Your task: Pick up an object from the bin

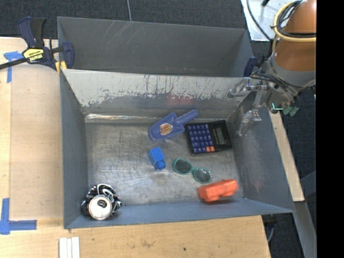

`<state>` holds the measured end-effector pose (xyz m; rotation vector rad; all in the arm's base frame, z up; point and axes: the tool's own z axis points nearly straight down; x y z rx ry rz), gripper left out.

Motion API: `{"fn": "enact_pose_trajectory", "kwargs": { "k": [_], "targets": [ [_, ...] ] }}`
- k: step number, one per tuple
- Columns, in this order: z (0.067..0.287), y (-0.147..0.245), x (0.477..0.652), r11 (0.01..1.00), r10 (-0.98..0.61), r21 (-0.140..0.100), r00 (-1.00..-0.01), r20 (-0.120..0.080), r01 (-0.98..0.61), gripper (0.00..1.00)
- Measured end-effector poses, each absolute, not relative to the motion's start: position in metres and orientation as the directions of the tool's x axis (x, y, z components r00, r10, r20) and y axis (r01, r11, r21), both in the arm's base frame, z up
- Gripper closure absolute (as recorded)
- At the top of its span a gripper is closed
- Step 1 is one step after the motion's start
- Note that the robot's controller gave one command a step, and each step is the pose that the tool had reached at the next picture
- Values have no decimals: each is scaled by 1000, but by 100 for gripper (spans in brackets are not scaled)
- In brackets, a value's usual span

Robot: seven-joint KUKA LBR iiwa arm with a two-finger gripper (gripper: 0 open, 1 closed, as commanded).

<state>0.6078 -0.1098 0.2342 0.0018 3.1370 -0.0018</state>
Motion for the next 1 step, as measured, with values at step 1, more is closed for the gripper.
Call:
{"fn": "enact_pose_trajectory", "kwargs": {
  "k": [1],
  "targets": [
    [183, -95, 603, 999, 45, -1, -999, -10, 45, 0]
  ]
}}
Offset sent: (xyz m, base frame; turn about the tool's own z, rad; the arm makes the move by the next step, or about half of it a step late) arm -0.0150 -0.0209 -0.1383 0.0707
